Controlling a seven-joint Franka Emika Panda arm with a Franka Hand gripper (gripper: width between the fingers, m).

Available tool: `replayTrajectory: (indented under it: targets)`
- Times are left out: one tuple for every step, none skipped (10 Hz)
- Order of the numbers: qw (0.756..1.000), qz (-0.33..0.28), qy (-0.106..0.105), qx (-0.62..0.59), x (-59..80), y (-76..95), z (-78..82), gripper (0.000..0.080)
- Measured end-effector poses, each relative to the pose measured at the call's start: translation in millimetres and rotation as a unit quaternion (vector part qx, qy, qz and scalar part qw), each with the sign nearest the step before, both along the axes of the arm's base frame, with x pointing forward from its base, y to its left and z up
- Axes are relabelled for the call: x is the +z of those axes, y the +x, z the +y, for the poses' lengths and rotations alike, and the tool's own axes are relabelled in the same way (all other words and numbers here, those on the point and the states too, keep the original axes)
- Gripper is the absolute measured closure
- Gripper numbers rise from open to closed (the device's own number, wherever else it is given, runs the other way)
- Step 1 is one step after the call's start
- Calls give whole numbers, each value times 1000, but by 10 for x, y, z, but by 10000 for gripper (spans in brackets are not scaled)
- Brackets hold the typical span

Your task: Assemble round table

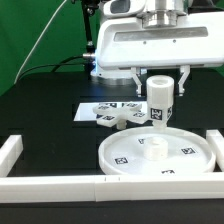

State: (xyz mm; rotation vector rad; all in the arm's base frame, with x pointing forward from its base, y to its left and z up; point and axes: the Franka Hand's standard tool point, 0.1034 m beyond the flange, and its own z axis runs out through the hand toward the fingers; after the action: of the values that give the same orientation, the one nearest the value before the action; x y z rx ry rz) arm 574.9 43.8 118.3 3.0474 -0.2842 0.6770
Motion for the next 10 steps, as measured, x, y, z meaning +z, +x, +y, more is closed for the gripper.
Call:
replayTrajectory:
  targets:
    - [1000, -16, -4, 4, 2, -1, -3, 393]
    - [999, -30, -12, 10, -31, -26, -25, 393]
    - [999, -33, -16, 16, -76, -38, 16, 393]
    - [999, -31, -16, 15, -81, -42, 18, 393]
    - [999, -31, -15, 13, -84, -43, 14, 393]
    - [999, -30, -15, 14, -85, -44, 16, 393]
    - [999, -40, -20, 17, -79, -41, -11, 393]
    - [998, -53, -27, 19, -103, -68, -70, 393]
    - [998, -51, -29, 20, -139, -91, -85, 393]
    - [998, -56, -33, 22, -157, -91, -98, 393]
